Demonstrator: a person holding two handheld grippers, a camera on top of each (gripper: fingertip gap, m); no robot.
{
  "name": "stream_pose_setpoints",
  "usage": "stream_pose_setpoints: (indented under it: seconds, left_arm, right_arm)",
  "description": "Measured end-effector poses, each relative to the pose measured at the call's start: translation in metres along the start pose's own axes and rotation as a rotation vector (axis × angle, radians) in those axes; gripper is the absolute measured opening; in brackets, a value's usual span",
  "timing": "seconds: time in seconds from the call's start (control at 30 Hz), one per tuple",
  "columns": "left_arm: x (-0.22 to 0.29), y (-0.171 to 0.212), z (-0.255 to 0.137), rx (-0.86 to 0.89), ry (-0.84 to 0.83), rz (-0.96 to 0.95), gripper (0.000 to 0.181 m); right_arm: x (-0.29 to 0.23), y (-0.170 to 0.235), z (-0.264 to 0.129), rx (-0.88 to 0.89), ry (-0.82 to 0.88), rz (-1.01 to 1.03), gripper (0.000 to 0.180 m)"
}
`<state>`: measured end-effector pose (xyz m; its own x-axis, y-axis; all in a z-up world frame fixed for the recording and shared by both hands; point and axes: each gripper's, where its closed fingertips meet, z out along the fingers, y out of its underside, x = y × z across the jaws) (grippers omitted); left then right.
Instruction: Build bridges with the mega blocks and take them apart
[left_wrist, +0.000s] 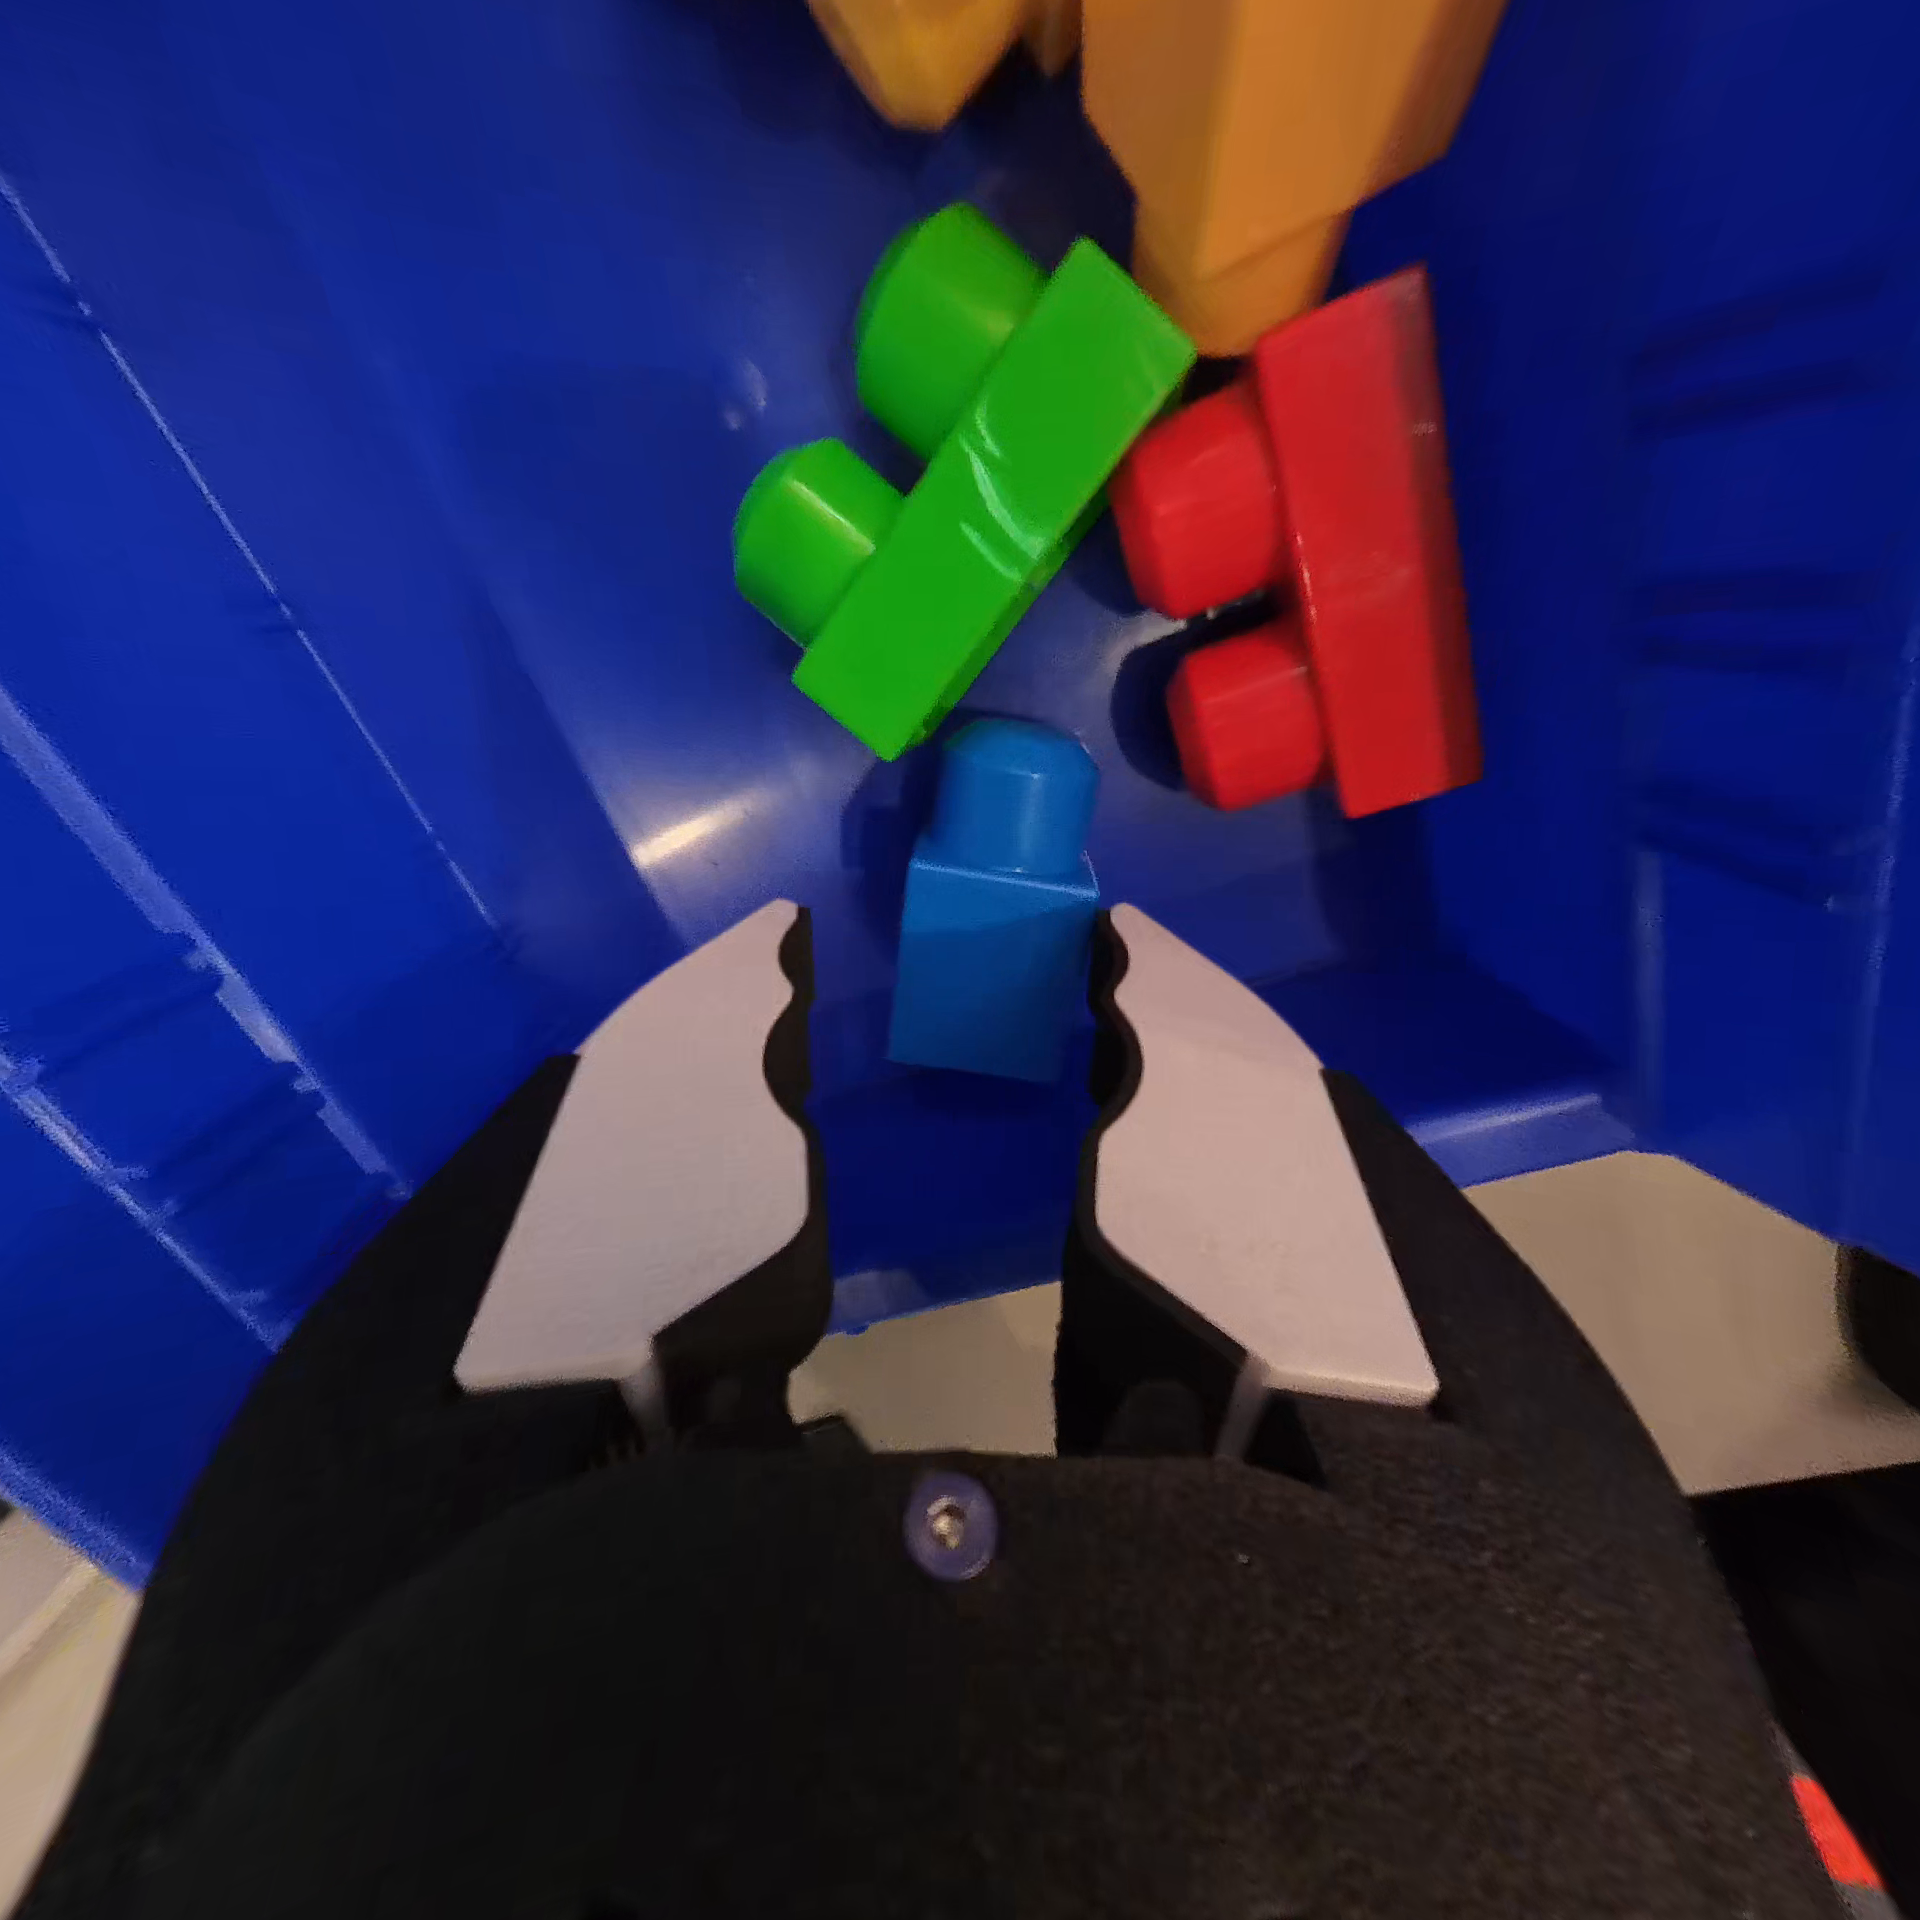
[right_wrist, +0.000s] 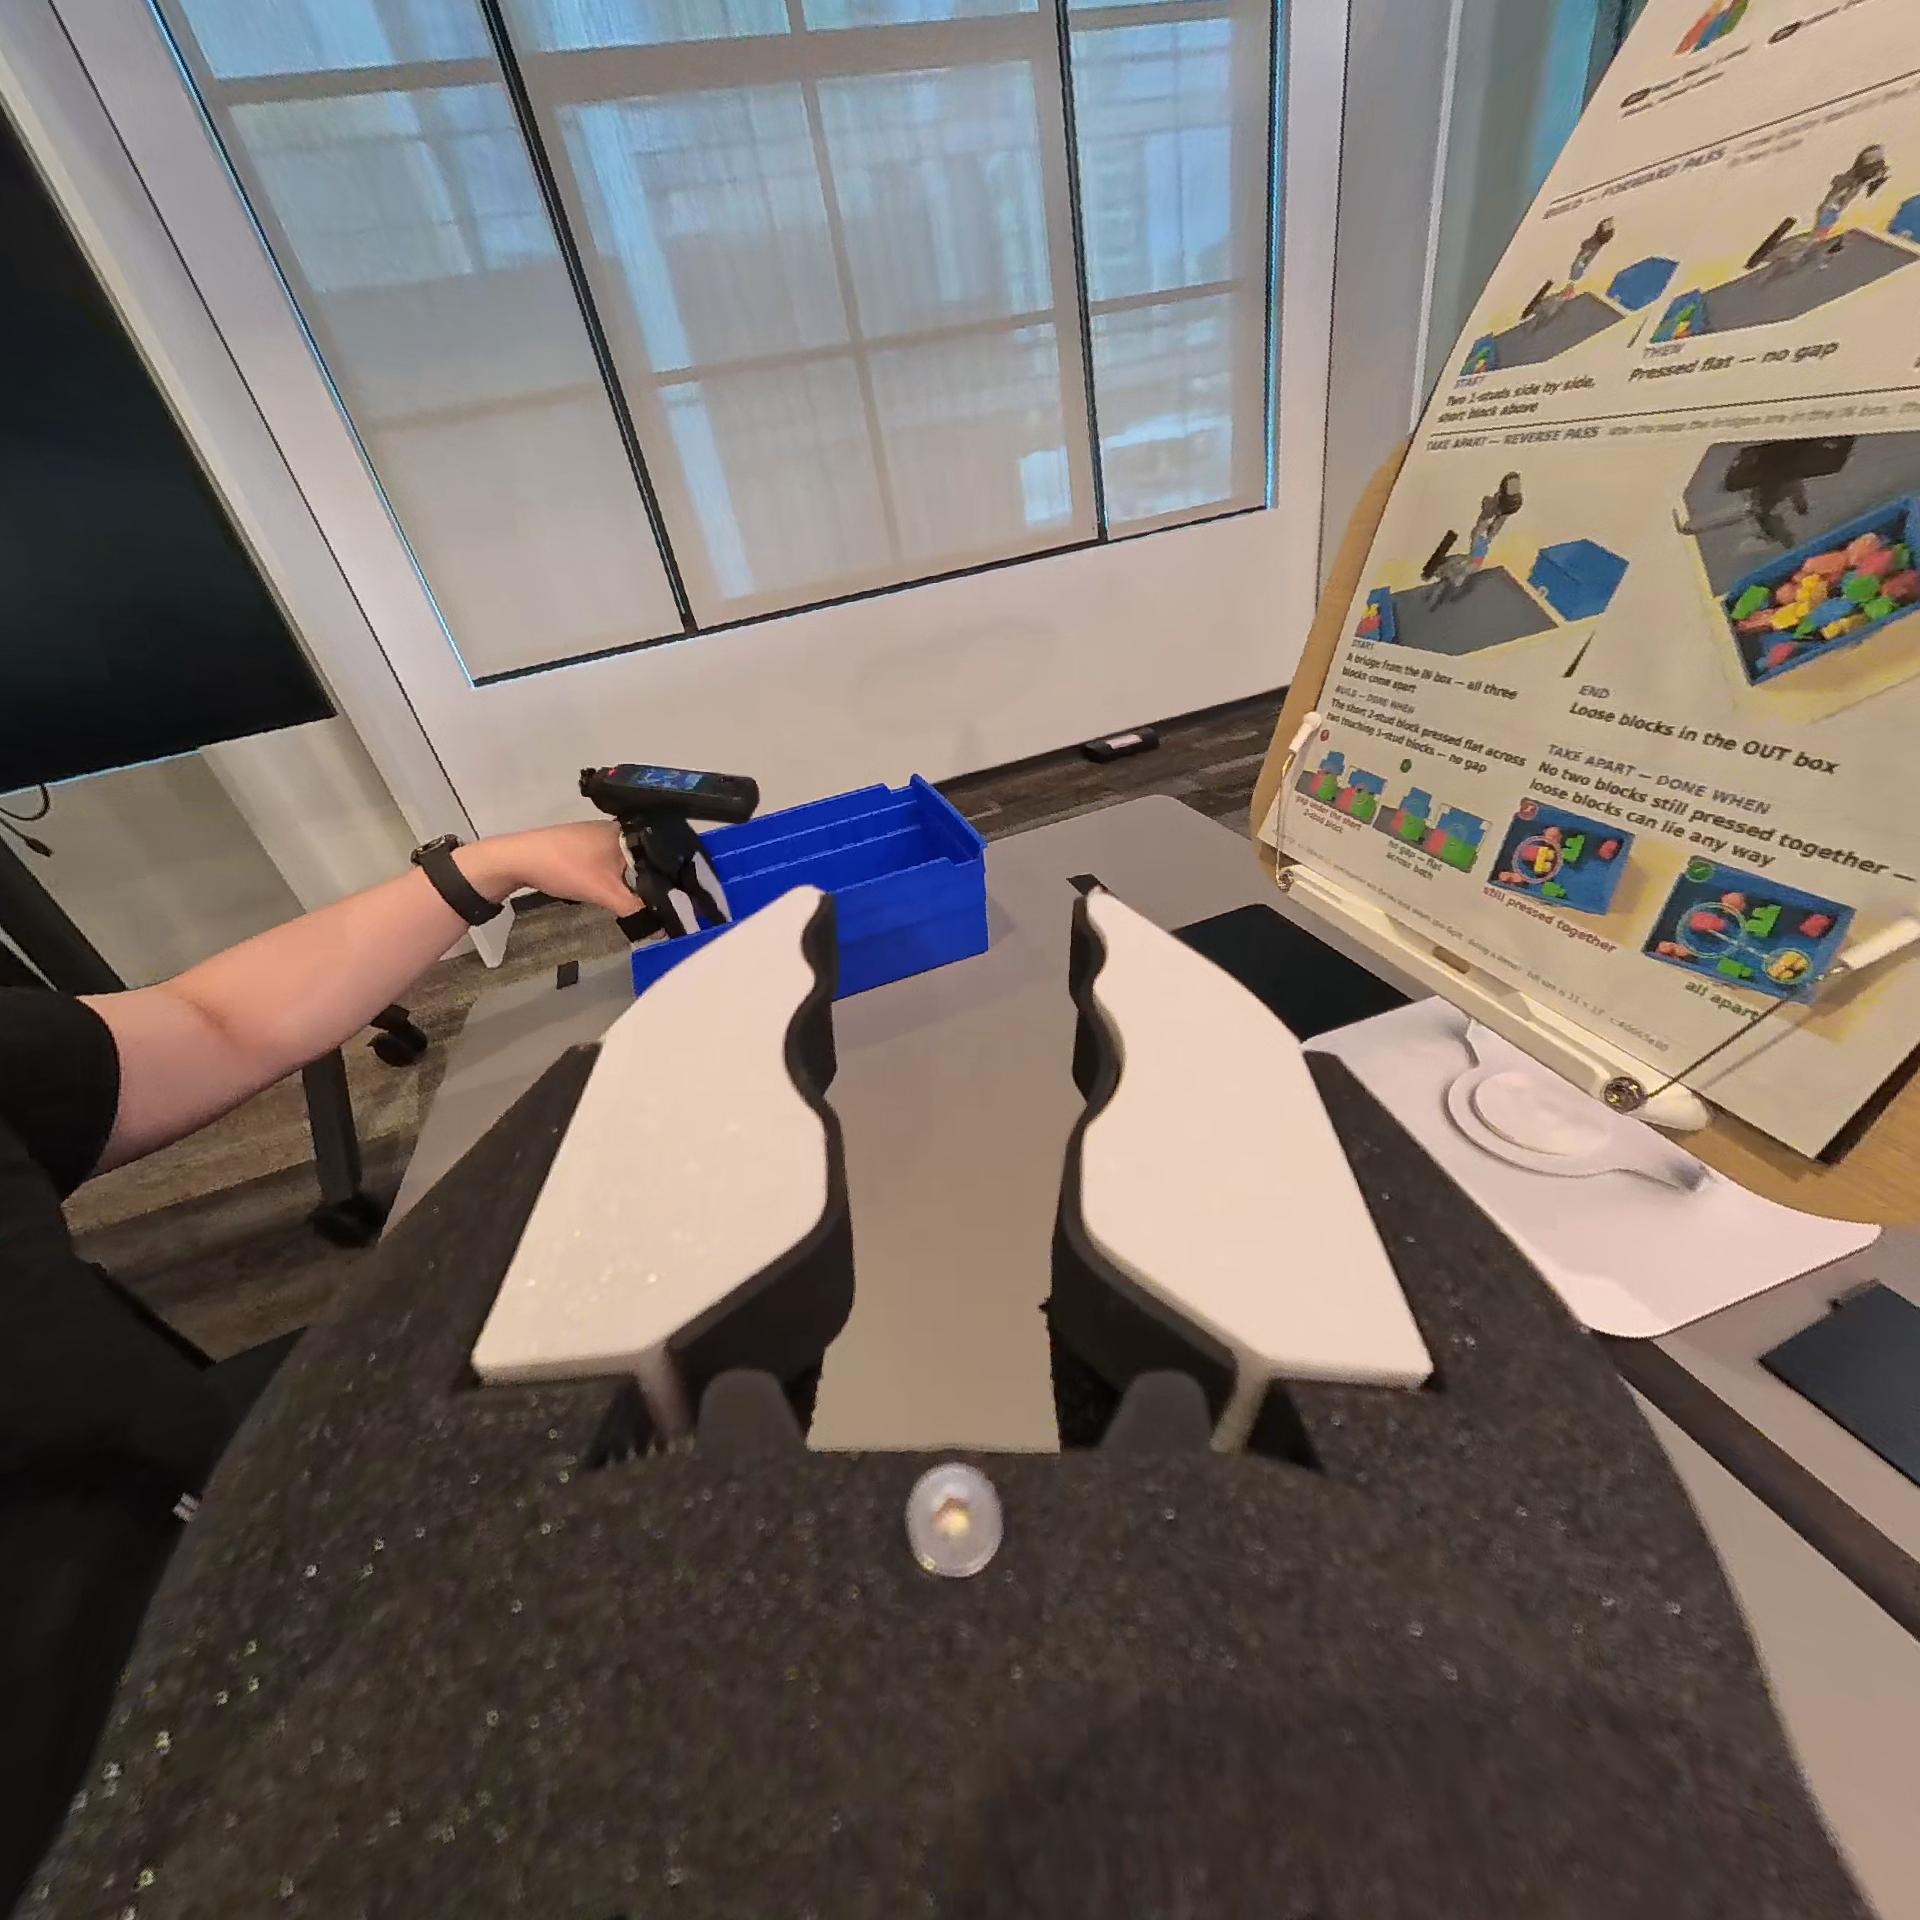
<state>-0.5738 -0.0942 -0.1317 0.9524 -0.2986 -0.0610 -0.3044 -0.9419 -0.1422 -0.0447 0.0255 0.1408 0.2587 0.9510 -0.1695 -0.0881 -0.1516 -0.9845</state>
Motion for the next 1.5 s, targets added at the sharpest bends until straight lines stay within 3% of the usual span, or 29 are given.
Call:
stream_pose_setpoints:
  seconds: [0.07, 0.33, 0.47, 0.57, 0.63, 0.73, 0.9, 1.07, 1.5]
  left_arm:
    - [0.003, -0.005, 0.000, 0.027, 0.036, -0.030, 0.034]
    - [-0.004, -0.022, -0.023, 0.203, 0.082, -0.077, 0.035]
    - [0.013, -0.049, -0.090, 0.425, 0.152, -0.059, 0.034]
    - [0.062, -0.083, -0.156, 0.613, 0.232, 0.061, 0.034]
    - [0.113, -0.102, -0.175, 0.632, 0.281, 0.195, 0.034]
    - [0.190, -0.126, -0.157, 0.532, 0.327, 0.386, 0.034]
    - [0.271, -0.156, -0.068, 0.311, 0.273, 0.596, 0.034]
    - [0.289, -0.182, -0.021, 0.218, 0.203, 0.637, 0.034]
    - [0.292, -0.190, 0.007, 0.110, 0.191, 0.625, 0.034]
  right_arm:
    - [0.002, 0.000, 0.000, 0.004, -0.007, 0.007, 0.041]
    - [0.002, 0.004, 0.002, -0.020, -0.014, 0.004, 0.040]
    - [0.000, 0.000, 0.000, -0.005, -0.014, -0.003, 0.040]
    - [0.000, -0.002, 0.001, 0.011, -0.021, 0.005, 0.039]
    - [0.000, -0.001, 0.004, 0.011, -0.027, 0.014, 0.039]
    - [-0.004, 0.005, 0.008, -0.012, -0.039, 0.012, 0.039]
    - [-0.008, 0.014, 0.010, -0.069, -0.019, -0.021, 0.040]
    - [-0.010, 0.020, 0.010, -0.099, -0.021, -0.022, 0.040]
    - [-0.009, 0.023, 0.008, -0.128, -0.024, -0.023, 0.041]
